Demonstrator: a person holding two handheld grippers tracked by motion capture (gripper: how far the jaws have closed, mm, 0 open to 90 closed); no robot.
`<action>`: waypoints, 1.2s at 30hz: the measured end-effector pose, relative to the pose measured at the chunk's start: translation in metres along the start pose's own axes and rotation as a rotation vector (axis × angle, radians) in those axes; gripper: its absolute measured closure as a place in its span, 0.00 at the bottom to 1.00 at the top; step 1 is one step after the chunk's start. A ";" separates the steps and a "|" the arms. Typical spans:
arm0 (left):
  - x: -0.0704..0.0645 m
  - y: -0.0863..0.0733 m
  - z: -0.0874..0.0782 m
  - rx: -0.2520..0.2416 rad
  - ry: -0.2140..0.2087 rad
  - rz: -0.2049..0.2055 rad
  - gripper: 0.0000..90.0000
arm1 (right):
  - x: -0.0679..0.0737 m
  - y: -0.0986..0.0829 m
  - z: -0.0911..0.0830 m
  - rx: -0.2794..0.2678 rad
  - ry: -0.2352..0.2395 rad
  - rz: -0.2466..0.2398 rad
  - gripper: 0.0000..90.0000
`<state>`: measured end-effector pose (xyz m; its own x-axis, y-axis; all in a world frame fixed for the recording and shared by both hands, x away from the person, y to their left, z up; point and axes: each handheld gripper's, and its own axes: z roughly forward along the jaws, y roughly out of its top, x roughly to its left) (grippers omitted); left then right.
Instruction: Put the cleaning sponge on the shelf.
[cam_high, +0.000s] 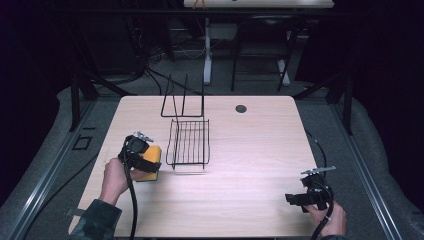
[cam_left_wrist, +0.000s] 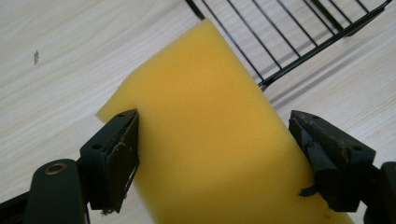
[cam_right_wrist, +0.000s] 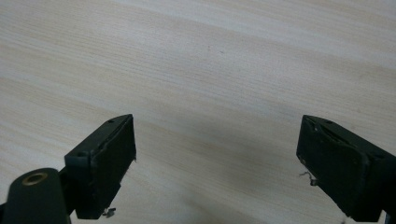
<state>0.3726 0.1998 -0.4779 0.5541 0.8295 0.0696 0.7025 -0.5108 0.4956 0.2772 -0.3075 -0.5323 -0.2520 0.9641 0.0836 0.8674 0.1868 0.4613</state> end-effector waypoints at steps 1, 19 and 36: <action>-0.001 0.002 0.001 -0.001 -0.002 0.006 0.22 | 0.000 0.000 0.000 0.001 0.003 0.002 0.12; -0.018 0.026 0.012 -0.032 -0.025 0.035 0.22 | 0.000 0.000 -0.001 -0.002 0.003 -0.003 0.13; -0.032 0.044 0.020 -0.061 -0.029 0.054 0.22 | 0.000 0.000 -0.001 0.001 0.004 -0.004 0.13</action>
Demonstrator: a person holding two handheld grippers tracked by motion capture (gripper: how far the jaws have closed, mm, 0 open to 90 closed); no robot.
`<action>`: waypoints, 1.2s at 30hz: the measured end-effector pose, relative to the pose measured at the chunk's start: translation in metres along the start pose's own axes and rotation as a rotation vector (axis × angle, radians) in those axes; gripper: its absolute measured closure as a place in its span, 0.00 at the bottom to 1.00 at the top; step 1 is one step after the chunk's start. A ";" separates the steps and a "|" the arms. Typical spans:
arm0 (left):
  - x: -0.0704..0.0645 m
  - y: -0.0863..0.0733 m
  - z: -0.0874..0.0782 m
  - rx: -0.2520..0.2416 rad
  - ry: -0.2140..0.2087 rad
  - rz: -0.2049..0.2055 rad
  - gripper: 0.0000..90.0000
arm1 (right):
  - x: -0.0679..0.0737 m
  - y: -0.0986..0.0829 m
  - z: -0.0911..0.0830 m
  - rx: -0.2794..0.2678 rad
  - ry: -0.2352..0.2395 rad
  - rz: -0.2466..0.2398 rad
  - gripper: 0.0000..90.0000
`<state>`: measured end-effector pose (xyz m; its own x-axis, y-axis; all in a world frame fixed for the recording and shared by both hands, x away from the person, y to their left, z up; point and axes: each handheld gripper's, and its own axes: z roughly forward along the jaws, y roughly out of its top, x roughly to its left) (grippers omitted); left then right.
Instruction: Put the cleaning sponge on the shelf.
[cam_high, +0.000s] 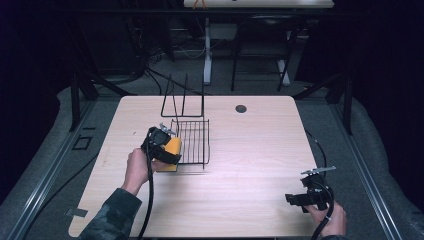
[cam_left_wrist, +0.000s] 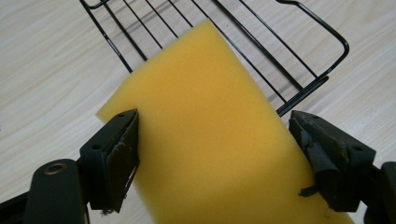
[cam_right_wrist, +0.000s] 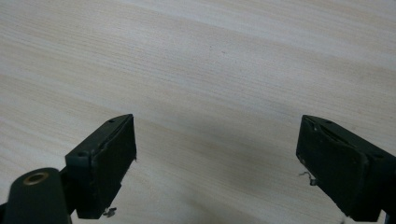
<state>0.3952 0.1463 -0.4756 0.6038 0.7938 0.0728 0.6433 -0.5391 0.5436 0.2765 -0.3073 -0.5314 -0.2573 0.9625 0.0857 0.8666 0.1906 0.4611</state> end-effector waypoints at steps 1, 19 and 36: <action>-0.001 0.001 0.000 0.001 0.000 0.004 0.22 | 0.000 0.000 0.000 0.000 0.001 0.000 0.13; -0.014 0.018 0.019 -0.021 0.000 0.016 0.22 | 0.000 0.000 0.000 0.003 0.002 -0.005 0.13; -0.017 0.030 0.036 -0.047 0.034 -0.005 0.22 | 0.000 0.000 0.001 -0.003 0.005 -0.011 0.13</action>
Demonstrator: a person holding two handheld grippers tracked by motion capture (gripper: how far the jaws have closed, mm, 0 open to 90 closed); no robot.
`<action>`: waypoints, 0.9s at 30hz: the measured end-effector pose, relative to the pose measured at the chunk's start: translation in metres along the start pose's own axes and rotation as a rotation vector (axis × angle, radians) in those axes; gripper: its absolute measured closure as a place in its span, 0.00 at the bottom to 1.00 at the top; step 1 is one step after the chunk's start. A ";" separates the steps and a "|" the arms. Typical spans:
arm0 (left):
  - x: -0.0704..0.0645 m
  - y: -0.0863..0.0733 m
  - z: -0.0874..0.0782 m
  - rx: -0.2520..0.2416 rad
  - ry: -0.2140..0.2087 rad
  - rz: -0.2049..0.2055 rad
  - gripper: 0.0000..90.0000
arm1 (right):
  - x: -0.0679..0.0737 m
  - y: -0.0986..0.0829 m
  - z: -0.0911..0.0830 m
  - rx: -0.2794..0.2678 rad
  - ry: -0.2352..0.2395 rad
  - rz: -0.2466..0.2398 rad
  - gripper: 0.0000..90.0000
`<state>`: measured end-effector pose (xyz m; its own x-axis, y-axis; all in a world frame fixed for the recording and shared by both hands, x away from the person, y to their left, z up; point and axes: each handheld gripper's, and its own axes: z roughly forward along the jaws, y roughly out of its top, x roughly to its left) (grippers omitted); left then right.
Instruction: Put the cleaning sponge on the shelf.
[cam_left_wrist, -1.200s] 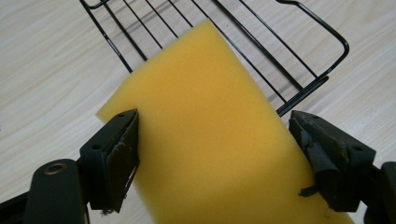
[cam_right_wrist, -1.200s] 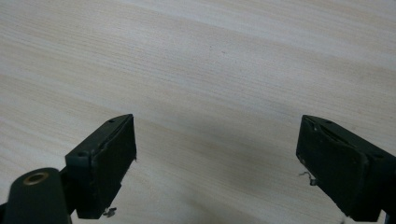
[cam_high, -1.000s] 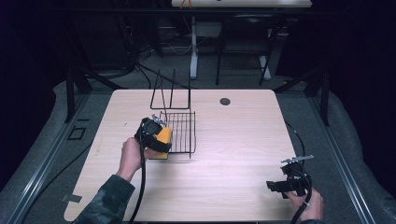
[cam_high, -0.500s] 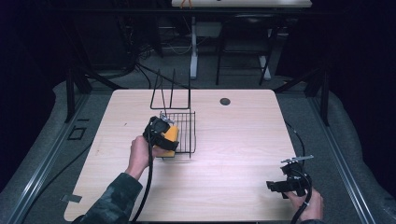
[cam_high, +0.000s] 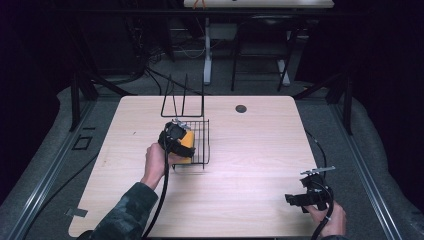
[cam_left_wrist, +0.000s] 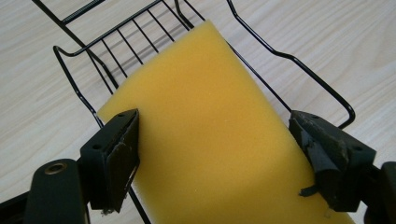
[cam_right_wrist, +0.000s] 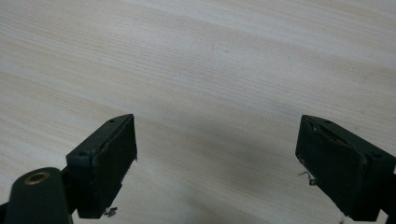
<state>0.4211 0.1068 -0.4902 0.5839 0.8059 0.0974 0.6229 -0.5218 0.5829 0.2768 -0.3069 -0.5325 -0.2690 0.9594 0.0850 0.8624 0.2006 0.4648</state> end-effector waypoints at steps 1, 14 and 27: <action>0.000 0.000 0.001 0.000 0.000 -0.001 0.22 | 0.000 0.000 0.000 0.002 0.000 0.000 0.13; 0.000 0.002 0.015 -0.012 0.026 -0.015 0.22 | 0.000 0.000 0.000 0.008 0.001 -0.002 0.13; -0.001 0.002 0.028 -0.003 0.042 -0.014 0.22 | 0.001 0.000 0.000 0.009 0.002 -0.003 0.13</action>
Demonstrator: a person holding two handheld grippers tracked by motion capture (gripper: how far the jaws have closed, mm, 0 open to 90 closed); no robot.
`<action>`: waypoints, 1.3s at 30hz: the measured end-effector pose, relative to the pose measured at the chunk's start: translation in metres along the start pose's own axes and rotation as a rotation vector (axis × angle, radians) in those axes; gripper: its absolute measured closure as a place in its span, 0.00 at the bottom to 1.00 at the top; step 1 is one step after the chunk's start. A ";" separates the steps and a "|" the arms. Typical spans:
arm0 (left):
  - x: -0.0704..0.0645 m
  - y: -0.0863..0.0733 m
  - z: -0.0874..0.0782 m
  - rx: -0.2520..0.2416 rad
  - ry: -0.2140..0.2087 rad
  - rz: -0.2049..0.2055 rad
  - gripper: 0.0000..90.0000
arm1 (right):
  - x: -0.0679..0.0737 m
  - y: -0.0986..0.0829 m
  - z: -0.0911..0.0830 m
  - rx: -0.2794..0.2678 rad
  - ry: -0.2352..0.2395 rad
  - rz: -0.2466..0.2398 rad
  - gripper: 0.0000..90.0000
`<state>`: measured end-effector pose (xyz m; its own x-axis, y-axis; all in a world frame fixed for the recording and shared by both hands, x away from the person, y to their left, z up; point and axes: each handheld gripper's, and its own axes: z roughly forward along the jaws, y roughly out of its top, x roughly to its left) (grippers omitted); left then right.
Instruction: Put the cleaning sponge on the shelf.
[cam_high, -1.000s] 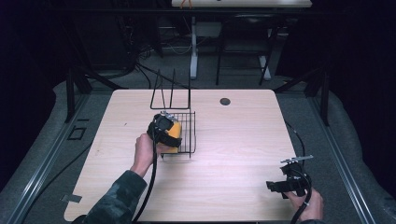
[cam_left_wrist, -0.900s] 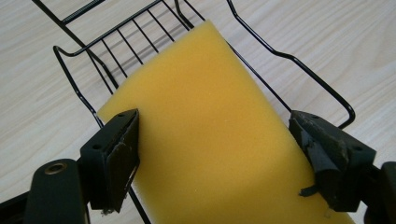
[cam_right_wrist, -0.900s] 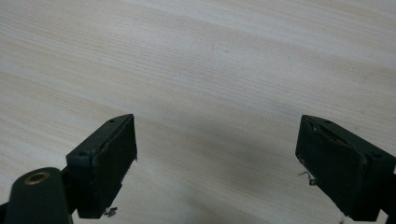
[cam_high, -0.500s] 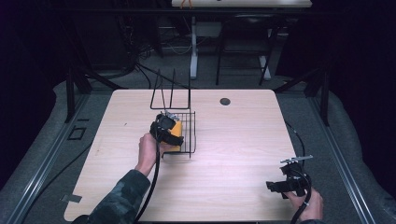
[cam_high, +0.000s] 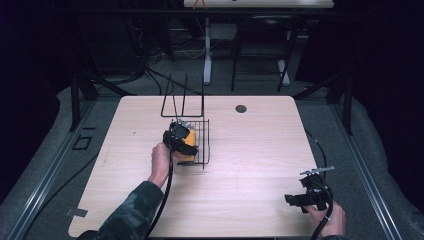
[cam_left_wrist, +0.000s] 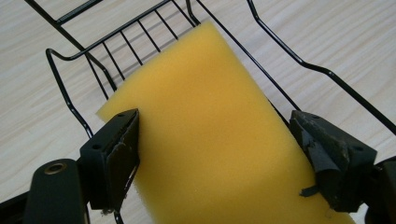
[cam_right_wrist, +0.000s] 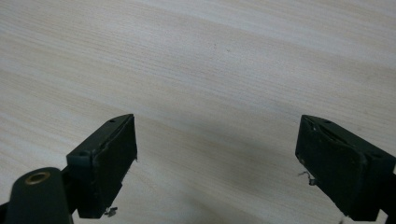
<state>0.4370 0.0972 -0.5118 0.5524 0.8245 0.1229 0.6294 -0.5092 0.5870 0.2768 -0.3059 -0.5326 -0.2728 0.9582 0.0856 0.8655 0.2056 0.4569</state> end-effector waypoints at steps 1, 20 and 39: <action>0.000 0.000 0.001 0.000 0.001 0.002 0.22 | 0.000 0.000 0.000 0.000 0.000 0.001 0.13; -0.006 0.001 0.012 0.034 0.020 0.006 0.21 | 0.000 0.000 0.001 0.003 0.002 -0.002 0.13; -0.005 0.000 0.011 0.023 0.026 -0.005 0.15 | 0.000 0.000 0.000 0.003 0.004 -0.001 0.13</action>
<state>0.4404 0.0900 -0.5209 0.5349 0.8331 0.1406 0.6450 -0.5102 0.5690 0.2771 -0.3059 -0.5329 -0.2753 0.9573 0.0886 0.8663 0.2071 0.4546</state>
